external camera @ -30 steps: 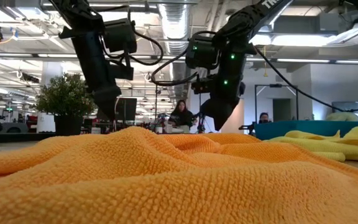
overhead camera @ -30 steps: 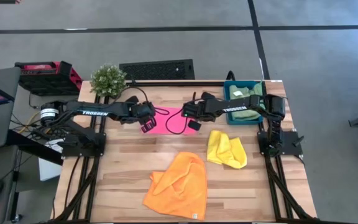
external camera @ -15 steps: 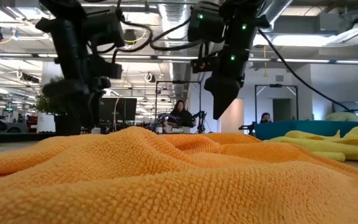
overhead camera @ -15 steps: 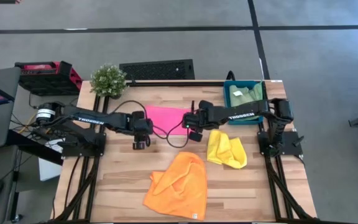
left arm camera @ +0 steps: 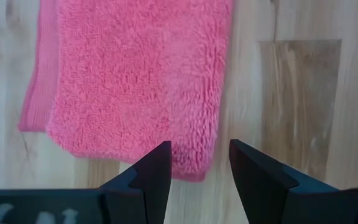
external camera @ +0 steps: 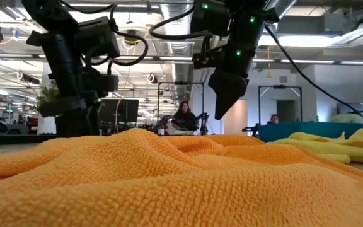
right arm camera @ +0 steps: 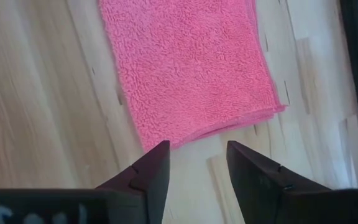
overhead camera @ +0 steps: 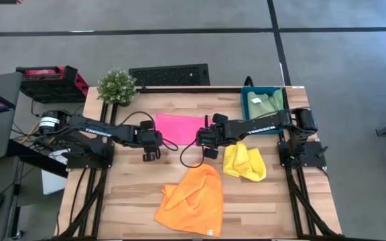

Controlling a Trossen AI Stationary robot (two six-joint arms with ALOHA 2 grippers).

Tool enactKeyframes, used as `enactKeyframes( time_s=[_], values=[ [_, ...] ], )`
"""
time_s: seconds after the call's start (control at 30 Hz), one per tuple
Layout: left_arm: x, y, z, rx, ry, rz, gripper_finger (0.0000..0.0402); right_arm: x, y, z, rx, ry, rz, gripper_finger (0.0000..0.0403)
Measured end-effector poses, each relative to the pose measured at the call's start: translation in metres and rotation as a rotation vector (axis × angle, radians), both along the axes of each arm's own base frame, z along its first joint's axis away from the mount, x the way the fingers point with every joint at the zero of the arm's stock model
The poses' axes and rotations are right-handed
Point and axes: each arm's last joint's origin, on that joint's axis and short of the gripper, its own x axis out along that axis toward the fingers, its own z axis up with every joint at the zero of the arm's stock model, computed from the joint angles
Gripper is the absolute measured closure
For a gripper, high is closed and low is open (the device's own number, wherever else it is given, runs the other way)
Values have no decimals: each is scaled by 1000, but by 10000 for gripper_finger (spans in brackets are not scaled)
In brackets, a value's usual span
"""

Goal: Fold microfiber towels
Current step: Fold the pink microfiber towel

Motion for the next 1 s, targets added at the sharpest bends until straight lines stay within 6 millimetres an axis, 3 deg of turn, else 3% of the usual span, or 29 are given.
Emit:
enactKeyframes(
  time_s=[0.33,0.5,0.7,0.83,1.0],
  values=[
    [-2,1,-5,36,-2,-36,255,0,0,0,4,-6,-16,225],
    [-3,5,-5,37,1,-20,303,-2,0,4,4,-13,-15,223],
    [-3,6,-5,36,1,-14,389,-7,0,18,11,-49,-32,225],
    [0,6,-2,42,-9,-9,398,-13,0,29,15,-73,-44,224],
    [14,8,17,99,-46,-69,401,-24,0,47,19,-102,-51,223]
  ],
)
